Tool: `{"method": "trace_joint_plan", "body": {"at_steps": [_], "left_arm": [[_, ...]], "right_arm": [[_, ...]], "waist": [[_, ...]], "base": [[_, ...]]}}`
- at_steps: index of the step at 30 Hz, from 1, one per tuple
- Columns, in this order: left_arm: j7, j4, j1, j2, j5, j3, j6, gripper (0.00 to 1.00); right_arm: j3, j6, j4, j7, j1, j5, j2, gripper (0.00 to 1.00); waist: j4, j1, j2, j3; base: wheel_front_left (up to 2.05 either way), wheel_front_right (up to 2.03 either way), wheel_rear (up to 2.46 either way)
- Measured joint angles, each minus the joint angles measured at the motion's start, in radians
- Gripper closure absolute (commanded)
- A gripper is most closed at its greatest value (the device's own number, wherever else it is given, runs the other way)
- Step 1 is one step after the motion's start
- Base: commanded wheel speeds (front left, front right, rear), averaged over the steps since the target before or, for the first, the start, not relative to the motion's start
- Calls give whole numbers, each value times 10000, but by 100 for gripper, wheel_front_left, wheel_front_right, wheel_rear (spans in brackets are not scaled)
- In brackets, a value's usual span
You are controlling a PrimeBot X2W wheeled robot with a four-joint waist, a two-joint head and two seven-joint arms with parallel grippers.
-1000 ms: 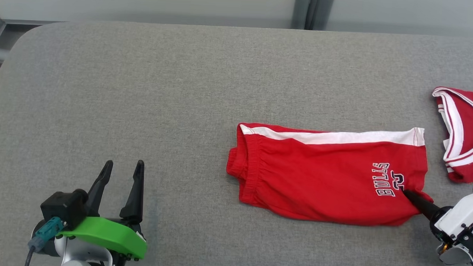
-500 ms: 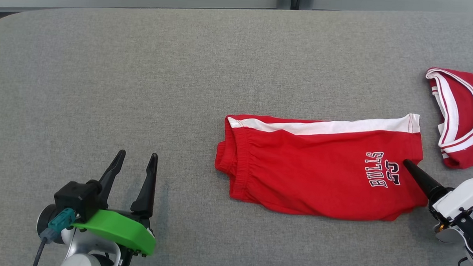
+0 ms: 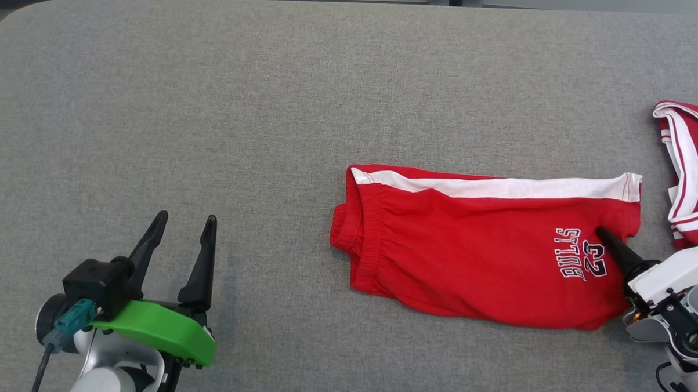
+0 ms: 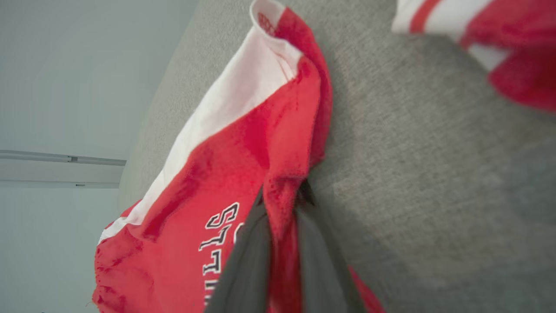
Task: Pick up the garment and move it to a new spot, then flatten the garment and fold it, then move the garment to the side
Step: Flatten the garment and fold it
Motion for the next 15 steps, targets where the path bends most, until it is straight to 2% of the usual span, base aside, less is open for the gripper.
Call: {"method": "trace_joint_plan", "body": {"at_steps": [6, 9, 11, 12, 15], "left_arm": [[-2, 12, 5, -142, 0, 219, 0, 0], [-12, 15, 7, -255, -6, 203, 0, 0], [-13, 21, 7, -336, -15, 130, 0, 0], [-13, 21, 7, -483, -31, 40, 0, 0], [-23, 42, 13, -604, -130, -44, 0, 0]], "right_arm": [[-224, 278, -443, 96, -263, 387, 29, 100], [-669, 347, -798, 94, -549, 658, -228, 100], [-1114, 362, -934, 88, -568, 947, -522, 100], [-1494, 360, -934, 42, -518, 1103, -938, 100], [-1860, 359, -984, -44, -322, 1099, -1592, 100]], "waist": [[-95, 0, 0, -51], [-177, 0, 0, -130], [-218, 0, 0, -193], [-231, 0, 0, -253], [-188, 0, 0, -304]], "base": [[0, 0, 0], [0, 0, 0], [0, 0, 0], [0, 0, 0], [0, 0, 0]]}}
